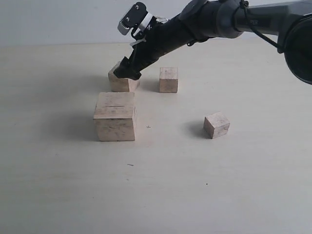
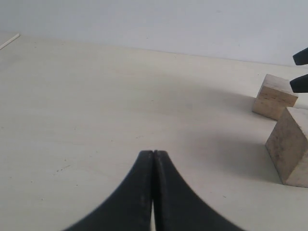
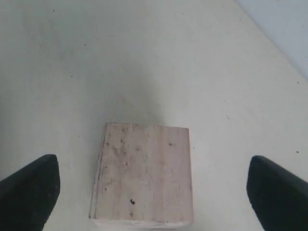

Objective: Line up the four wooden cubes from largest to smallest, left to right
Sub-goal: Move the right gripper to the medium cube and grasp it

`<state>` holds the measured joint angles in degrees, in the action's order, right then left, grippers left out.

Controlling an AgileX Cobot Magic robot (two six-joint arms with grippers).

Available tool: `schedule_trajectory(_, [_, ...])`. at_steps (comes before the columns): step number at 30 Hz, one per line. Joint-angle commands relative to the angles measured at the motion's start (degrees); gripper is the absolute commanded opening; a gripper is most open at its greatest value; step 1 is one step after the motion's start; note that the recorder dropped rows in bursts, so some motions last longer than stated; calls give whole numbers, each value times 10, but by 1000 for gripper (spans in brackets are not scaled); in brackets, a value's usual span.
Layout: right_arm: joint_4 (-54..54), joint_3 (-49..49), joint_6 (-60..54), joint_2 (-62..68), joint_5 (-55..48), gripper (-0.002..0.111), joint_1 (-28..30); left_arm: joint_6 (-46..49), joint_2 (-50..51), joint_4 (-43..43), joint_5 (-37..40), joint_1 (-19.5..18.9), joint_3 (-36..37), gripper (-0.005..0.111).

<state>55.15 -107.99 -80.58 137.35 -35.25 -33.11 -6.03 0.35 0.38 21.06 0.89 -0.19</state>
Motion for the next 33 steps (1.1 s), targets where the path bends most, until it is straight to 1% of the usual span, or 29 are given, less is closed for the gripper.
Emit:
schedule_trajectory(1, [57,-4,-46,18,8,105,4,1,-3,-4,-6,3,2,0])
schedule_trajectory(11, [65,-4,-53,44,25,104,4,1,-3,-4,-6,3,2,0])
schedule_trajectory(12, [65,-4,-53,45,25,104,4,1,-3,-4,-6,3,2,0])
schedule_trajectory(14, [65,-4,-53,46,25,98,4,1,-3,-4,-6,3,2,0])
schedule_trajectory(15, [65,-4,-53,47,25,92,4,1,-3,-4,-6,3,2,0])
schedule_trajectory(17, [65,-4,-53,47,19,75,4,1,-3,-4,-6,3,2,0])
schedule_trajectory(18, [65,-4,-53,47,14,69,4,1,-3,-4,-6,3,2,0])
schedule_trajectory(19, [65,-4,-53,47,8,52,4,1,-3,-4,-6,3,2,0])
schedule_trajectory(20, [65,-4,-53,46,-2,44,4,1,-3,-4,-6,3,2,0])
schedule_trajectory(21, [60,-4,-53,44,-11,29,4,1,-3,-4,-6,3,2,0])
schedule_trajectory(22, [47,-4,-53,40,-17,16,4,1,-3,-4,-6,3,2,0])
schedule_trajectory(23, [29,-4,-53,37,-24,6,4,1,-3,-4,-6,3,2,0])
schedule_trajectory(24, [8,-4,-53,30,-32,0,4,1,-3,-4,-6,3,2,0])
schedule_trajectory(26, [-39,-4,-40,13,-34,0,4,1,-3,-4,-6,3,2,0])
schedule_trajectory(28, [-87,-4,7,-9,-36,0,4,1,-3,-4,-6,3,2,0])
schedule_trajectory(30, [-119,-4,51,-33,-46,0,4,1,-3,-4,-6,3,2,0])
schedule_trajectory(33, [-147,-4,67,-74,-74,0,4,1,-3,-4,-6,3,2,0])
